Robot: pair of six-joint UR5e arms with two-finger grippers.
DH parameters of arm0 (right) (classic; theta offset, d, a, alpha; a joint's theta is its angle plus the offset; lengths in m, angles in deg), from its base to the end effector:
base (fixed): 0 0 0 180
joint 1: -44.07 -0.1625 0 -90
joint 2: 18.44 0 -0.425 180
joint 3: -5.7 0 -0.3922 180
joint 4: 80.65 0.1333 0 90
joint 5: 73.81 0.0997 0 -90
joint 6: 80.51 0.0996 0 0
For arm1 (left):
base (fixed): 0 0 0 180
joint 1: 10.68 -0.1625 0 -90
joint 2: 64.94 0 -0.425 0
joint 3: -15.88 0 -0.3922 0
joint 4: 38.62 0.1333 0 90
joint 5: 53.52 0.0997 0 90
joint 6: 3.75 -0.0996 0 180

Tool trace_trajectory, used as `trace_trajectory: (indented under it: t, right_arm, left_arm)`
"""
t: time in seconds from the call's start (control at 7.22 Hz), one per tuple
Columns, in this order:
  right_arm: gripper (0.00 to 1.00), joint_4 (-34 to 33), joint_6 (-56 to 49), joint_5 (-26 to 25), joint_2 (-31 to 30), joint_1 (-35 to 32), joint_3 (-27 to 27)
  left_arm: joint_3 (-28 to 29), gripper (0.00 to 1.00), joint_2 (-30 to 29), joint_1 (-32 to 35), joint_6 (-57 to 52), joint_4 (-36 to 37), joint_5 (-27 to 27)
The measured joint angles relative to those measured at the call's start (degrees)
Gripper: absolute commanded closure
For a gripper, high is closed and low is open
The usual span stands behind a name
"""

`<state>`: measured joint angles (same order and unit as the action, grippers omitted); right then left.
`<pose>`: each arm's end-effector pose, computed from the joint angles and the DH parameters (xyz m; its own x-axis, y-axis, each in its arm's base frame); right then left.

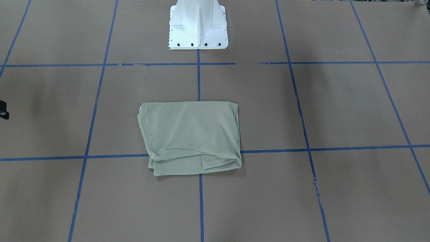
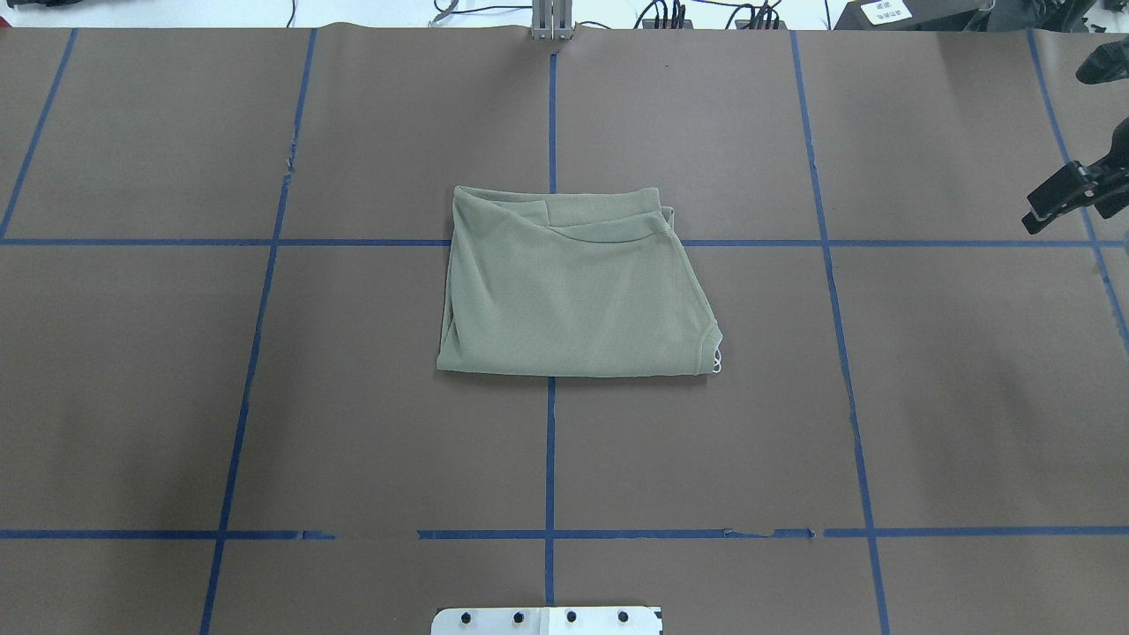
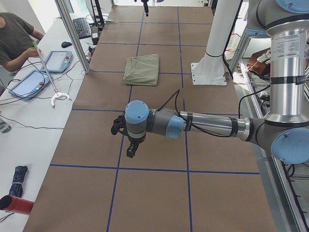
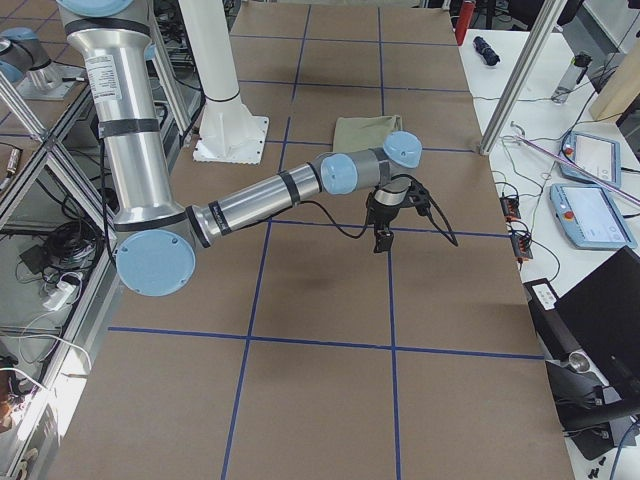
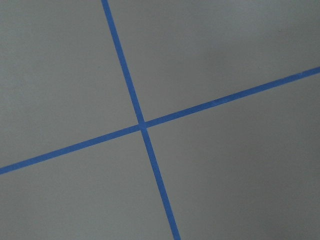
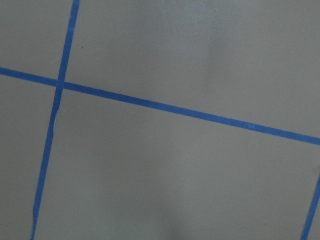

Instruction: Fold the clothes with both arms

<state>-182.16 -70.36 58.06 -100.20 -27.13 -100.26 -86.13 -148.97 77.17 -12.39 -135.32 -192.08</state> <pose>-0.1083 -0.5253 0.4728 0.7028 -0.2101 0.6797 0.1936 0.9758 0.1015 -0.0414 -0.4595 0.5862 0.6422 0.3343 -0.6898 -0.1346 0.9351 0.3279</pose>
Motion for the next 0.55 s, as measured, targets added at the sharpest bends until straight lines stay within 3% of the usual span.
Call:
trace_trajectory:
  t: [0.28, 0.55]
  right_arm:
    - [0.00, 0.0, 0.1, -1.2, -2.6, -0.1, -1.8]
    - [0.00, 0.0, 0.4, -6.1, -3.8, -0.7, -1.8]
  left_arm:
    - [0.0, 0.00, 0.5, 0.0, 0.1, -0.1, 0.2]
    - [0.4, 0.00, 0.3, -0.1, 0.1, -0.1, 0.3]
